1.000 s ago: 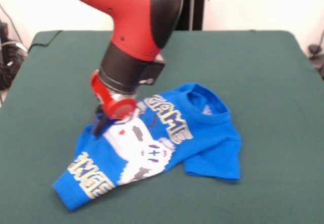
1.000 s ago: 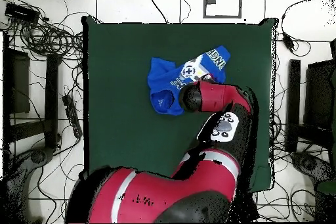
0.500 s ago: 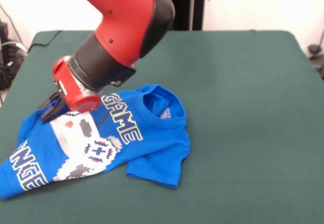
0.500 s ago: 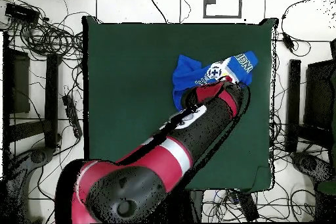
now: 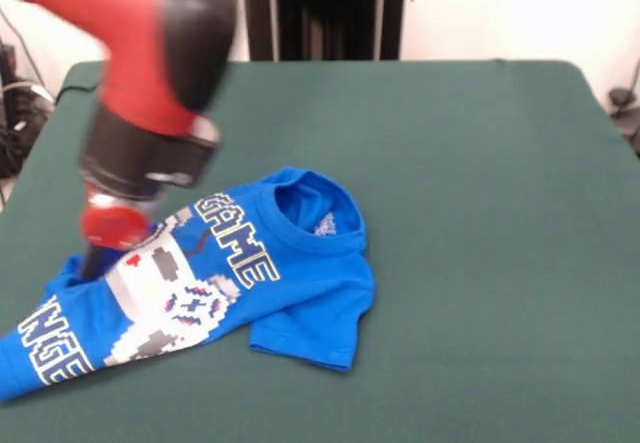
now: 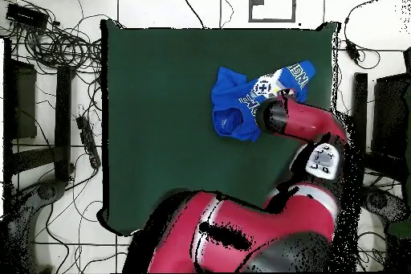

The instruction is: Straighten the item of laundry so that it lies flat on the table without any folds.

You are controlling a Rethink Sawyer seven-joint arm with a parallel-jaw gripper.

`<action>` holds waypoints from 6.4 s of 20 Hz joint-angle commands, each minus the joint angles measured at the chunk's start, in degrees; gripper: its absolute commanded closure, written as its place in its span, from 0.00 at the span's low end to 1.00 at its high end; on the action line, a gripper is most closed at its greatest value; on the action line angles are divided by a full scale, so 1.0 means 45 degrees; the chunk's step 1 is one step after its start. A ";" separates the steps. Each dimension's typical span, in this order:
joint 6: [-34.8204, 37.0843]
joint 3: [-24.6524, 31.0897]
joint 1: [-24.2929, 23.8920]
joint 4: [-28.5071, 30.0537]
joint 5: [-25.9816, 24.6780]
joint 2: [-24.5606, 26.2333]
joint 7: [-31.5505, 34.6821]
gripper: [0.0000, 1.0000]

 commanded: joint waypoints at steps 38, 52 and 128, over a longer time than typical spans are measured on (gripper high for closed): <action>0.0780 -0.1158 0.2820 -0.0348 -0.1315 0.0521 0.0055 0.00; 0.0718 -0.2839 0.3173 -0.1063 -0.0824 0.1426 0.0538 0.00; 0.3567 0.5175 -0.0178 -0.3415 -0.3449 0.1129 -0.0739 0.00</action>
